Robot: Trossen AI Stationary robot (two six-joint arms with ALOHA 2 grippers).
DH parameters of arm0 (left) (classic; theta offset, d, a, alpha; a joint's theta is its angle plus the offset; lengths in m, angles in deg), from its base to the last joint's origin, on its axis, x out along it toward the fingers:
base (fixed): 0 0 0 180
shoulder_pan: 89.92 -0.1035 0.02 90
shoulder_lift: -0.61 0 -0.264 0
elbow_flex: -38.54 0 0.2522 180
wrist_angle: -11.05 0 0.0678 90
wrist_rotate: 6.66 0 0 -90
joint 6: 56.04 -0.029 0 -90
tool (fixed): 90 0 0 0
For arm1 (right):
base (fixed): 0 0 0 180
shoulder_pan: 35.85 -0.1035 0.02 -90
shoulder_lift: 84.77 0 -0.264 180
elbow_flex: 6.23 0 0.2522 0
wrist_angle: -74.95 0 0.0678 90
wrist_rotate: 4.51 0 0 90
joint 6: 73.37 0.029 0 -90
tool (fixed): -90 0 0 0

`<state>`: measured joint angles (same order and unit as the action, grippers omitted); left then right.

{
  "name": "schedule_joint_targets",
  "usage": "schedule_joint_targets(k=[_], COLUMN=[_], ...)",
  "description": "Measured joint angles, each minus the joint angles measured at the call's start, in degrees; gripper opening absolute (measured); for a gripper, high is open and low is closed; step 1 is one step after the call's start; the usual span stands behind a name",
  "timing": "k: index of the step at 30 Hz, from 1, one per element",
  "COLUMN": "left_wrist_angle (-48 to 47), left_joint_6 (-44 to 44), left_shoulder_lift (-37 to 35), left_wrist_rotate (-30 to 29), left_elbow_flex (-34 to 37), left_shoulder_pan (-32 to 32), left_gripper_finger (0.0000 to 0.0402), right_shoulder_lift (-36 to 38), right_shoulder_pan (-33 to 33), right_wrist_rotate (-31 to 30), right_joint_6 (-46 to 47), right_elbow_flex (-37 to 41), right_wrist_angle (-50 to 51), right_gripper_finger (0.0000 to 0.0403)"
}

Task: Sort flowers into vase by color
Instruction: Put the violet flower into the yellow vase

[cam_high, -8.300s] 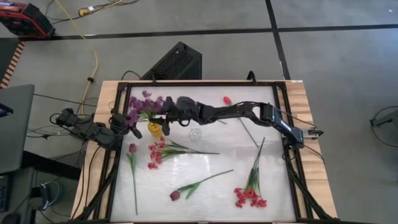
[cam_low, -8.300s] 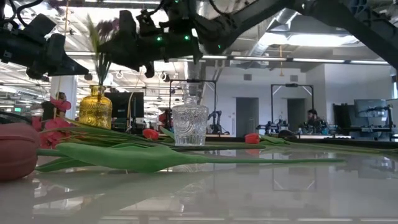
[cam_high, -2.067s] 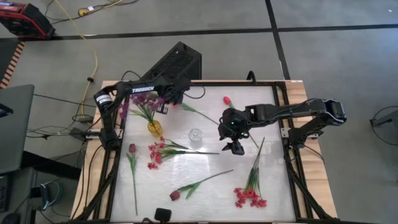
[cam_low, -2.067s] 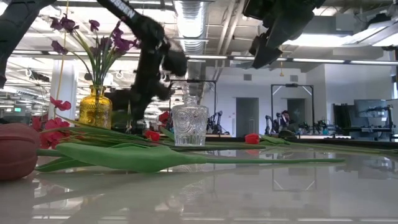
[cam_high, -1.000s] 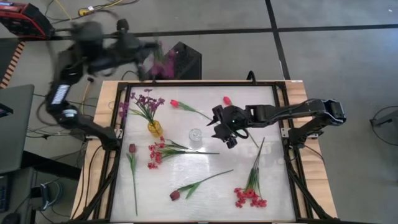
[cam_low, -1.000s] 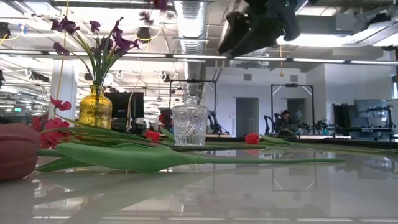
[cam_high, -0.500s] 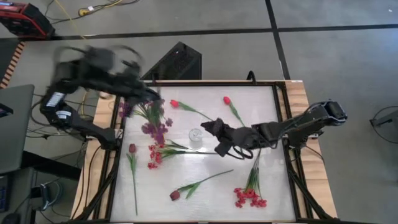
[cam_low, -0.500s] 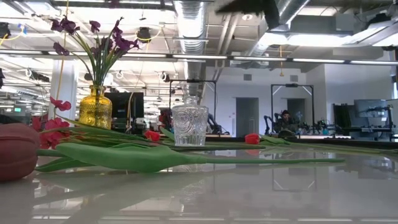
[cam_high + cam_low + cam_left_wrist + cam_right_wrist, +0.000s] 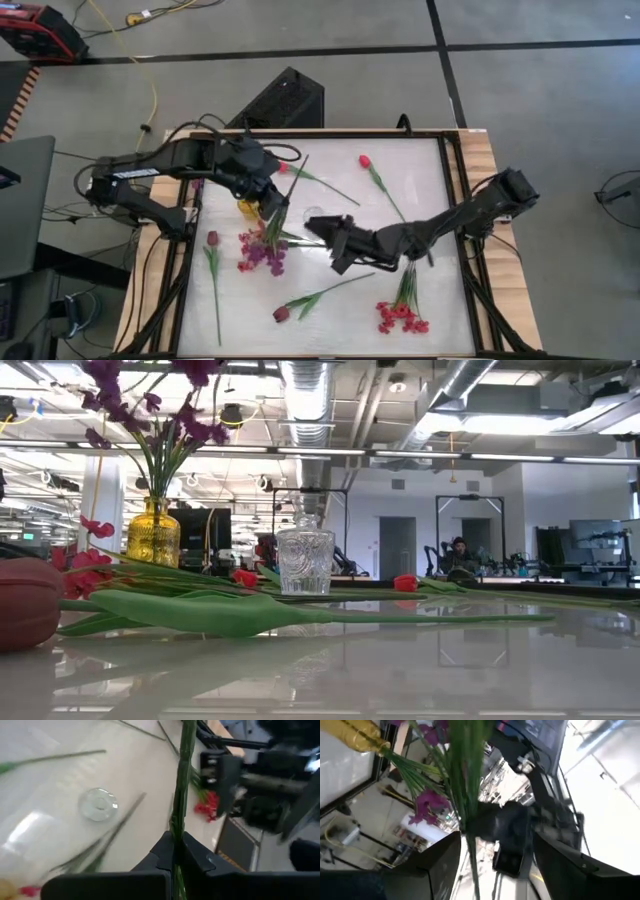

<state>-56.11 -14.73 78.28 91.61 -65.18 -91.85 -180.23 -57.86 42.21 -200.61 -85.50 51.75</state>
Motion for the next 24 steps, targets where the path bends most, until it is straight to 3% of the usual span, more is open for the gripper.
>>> schedule_joint_targets(k=[6, 16, 20, 24], left_wrist_angle=[0.9, 0.0, 0.7, 0.7], left_joint_6=[0.4, -0.8, -2.5, -3.6], left_shoulder_lift=[1.8, 3.0, 2.9, 2.9], left_wrist_rotate=[1.5, 2.9, 1.5, 1.1], left_elbow_flex=[2.2, 4.1, 4.0, 4.0], left_shoulder_pan=[2.2, 4.5, 4.5, 4.5], left_gripper_finger=[0.0000, 0.0000, 0.0000, 0.0000], right_shoulder_lift=[-7.0, -8.9, -8.9, -8.9], right_shoulder_pan=[1.7, 5.4, 5.9, 5.9], right_wrist_rotate=[-2.1, -3.1, -3.1, -3.2], right_joint_6=[-3.9, -4.6, -4.4, -1.0], right_elbow_flex=[-3.1, -4.1, -4.1, -4.1], right_wrist_angle=[-6.1, -7.3, -7.3, -6.0], right_gripper_finger=[0.0274, 0.0271, 0.0240, 0.0181])
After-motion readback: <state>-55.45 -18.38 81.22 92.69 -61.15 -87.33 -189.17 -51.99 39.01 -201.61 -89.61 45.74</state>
